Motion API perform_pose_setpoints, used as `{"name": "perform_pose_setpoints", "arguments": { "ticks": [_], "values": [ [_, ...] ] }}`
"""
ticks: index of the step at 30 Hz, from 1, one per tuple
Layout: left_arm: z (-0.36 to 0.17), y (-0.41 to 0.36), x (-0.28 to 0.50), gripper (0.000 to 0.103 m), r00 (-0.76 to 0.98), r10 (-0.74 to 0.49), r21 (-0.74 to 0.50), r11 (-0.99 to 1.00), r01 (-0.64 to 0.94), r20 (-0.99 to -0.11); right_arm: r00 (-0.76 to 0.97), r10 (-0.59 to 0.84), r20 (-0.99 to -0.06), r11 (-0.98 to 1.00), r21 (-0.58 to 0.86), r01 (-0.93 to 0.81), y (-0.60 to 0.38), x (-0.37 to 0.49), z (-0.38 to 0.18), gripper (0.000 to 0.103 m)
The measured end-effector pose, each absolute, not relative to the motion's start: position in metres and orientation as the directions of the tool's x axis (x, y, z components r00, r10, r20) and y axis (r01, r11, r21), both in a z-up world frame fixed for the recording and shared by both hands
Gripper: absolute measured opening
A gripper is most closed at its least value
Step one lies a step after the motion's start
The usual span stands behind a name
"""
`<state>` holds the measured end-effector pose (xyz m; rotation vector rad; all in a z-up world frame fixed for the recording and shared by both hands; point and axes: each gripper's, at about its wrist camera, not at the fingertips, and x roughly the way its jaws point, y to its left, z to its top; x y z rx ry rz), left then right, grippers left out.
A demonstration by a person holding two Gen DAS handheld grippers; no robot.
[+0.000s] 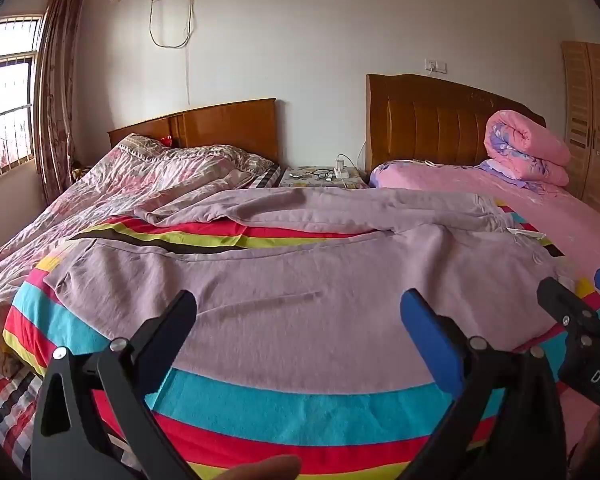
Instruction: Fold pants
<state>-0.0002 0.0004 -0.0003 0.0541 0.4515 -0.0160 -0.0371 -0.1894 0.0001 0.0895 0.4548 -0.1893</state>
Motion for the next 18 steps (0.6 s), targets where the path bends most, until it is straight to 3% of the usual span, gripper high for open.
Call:
{"name": "perform_pose_setpoints", "arguments": {
  "ticks": [18],
  "values": [
    [-0.004,0.003,0.000,0.102,0.882,-0.005,0.038,0.999,0.026,-0.471,0.870,-0.139,-0.473,0.979,0.067,0.193,-0.190,-0.034,-0.004,0.099]
  ]
}}
